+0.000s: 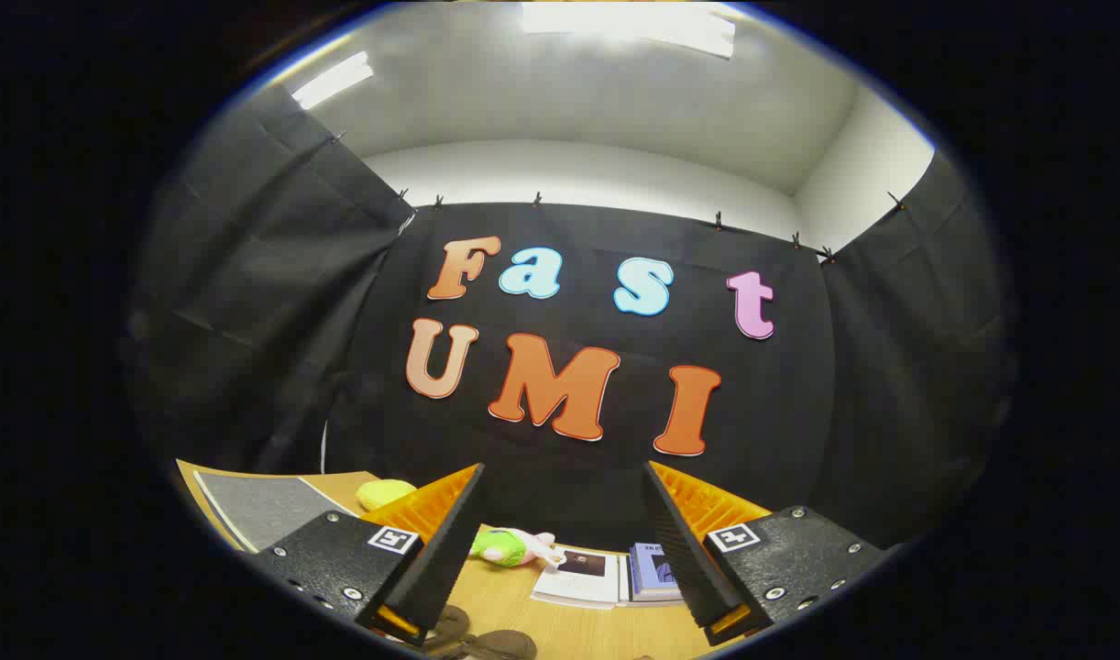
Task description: Open the storage box then place both shoes into the box .Put the left shoe in first, then the right shoe, with the right side of both shoes facing outward in a uniform manner.
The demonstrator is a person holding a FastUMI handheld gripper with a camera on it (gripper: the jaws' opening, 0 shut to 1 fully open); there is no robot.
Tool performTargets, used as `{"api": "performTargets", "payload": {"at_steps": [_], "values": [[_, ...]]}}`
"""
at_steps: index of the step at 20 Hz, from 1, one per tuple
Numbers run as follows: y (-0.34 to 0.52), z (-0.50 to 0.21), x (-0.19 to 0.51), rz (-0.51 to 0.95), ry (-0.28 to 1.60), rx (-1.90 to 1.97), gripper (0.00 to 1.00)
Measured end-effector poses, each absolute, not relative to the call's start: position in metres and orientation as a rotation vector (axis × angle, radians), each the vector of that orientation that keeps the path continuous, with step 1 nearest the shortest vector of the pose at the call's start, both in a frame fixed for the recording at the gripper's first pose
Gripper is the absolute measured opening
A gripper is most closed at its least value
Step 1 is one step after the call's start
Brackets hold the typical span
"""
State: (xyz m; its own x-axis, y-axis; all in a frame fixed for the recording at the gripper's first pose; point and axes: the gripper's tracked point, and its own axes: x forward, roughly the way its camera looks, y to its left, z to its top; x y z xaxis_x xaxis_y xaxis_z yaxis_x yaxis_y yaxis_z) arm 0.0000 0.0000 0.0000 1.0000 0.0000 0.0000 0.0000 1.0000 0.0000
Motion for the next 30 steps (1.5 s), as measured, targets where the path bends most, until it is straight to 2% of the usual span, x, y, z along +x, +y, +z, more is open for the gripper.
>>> {"api": "performTargets", "payload": {"at_steps": [11,23,30], "values": [[-0.015,0.0,0.005,-0.056,0.02,0.019,0.99],[0.003,-0.002,0.008,-0.027,0.037,0.021,0.99],[0.041,-0.028,0.017,0.055,0.108,0.121,0.99]]}}
